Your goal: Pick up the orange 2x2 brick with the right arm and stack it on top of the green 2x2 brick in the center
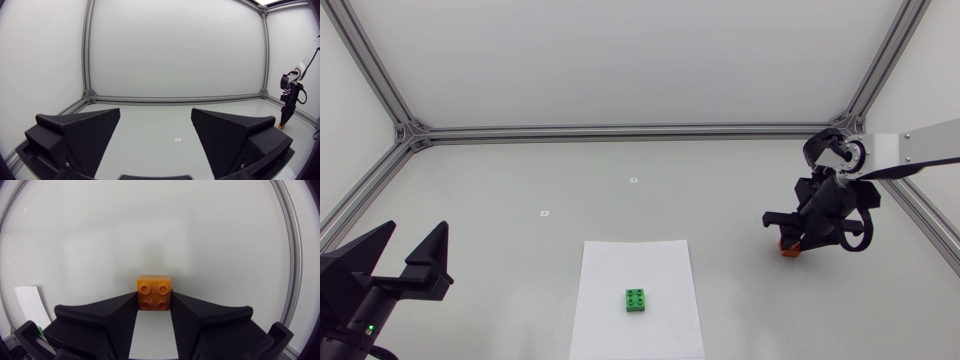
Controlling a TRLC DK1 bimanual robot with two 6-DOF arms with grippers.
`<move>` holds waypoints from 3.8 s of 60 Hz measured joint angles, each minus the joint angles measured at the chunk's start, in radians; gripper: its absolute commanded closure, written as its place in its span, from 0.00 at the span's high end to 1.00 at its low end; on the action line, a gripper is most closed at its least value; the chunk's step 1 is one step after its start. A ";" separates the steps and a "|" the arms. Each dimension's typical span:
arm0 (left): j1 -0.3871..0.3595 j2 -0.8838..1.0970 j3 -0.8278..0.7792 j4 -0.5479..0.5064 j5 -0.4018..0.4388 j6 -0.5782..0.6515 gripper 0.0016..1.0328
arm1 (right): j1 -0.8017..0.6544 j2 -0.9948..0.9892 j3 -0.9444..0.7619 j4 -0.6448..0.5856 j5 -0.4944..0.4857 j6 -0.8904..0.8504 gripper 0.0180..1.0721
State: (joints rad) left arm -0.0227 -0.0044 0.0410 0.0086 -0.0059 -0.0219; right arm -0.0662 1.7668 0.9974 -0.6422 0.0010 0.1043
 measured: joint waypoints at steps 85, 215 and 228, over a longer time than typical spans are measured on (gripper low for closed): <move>0.000 0.000 0.000 0.000 0.000 0.000 0.96 | 0.377 -0.303 0.008 -0.216 0.040 -0.442 0.05; 0.000 0.000 0.000 0.000 0.000 0.000 0.96 | 0.983 0.093 0.247 -0.148 -0.004 -0.764 0.05; 0.000 0.000 0.000 0.000 0.000 0.000 0.96 | 0.983 0.100 0.247 -0.164 -0.021 -0.764 0.05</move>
State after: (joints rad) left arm -0.0223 -0.0044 0.0410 0.0086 -0.0055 -0.0219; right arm 0.9169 1.8664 1.2446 -0.8062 -0.0200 -0.6594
